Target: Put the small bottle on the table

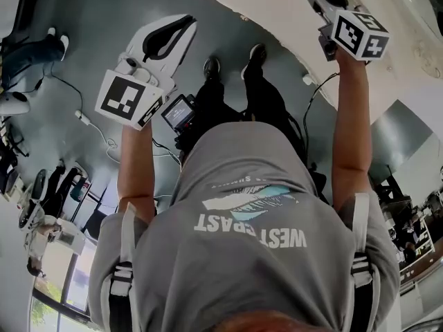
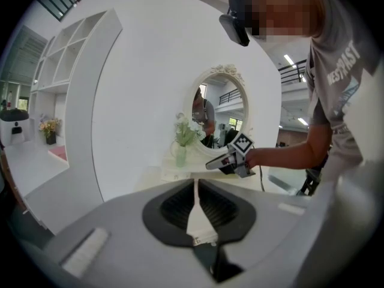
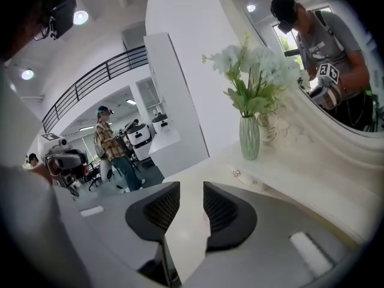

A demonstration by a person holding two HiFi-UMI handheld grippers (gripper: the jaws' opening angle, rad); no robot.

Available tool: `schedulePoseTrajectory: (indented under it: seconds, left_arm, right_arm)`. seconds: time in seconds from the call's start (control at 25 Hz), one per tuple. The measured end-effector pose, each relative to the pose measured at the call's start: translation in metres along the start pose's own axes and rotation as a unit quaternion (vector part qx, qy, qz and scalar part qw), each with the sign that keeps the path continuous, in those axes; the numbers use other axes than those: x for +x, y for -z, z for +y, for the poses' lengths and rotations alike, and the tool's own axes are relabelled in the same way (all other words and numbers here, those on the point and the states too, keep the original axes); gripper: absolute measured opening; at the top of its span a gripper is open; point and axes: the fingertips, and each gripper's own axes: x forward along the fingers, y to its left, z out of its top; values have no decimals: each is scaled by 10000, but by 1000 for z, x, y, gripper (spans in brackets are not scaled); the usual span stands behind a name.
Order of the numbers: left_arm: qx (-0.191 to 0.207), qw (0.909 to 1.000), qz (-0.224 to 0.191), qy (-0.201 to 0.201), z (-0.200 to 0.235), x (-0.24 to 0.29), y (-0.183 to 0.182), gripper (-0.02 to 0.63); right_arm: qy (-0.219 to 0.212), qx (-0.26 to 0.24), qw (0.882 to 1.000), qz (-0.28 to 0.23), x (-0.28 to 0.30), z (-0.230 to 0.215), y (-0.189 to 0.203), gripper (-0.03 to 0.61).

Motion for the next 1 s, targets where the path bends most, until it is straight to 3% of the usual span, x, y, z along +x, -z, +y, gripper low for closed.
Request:
schedulePoseTrajectory:
  seconds: [0.36,0.52,0.76,1.0]
  left_arm:
    - [237,9994,-215,96,-31,-31,-47,21]
    - [329,9989,-301,130,-51,-51,-71,20]
    - [409,9981,-413,217,-59,-62,-84,21]
    - [494,9969,-516,324,-69,-73,-93,20]
  right_arm:
    - [-86,-251,9973,-691,-97,58,-49,3]
    - [-129,-466,9947,-904,-142,89,-74,2]
    - [-19,-939,9907,-980,-177,123,-91,0]
    - [4,-1086,9880,-1096,-207,152,-99,0]
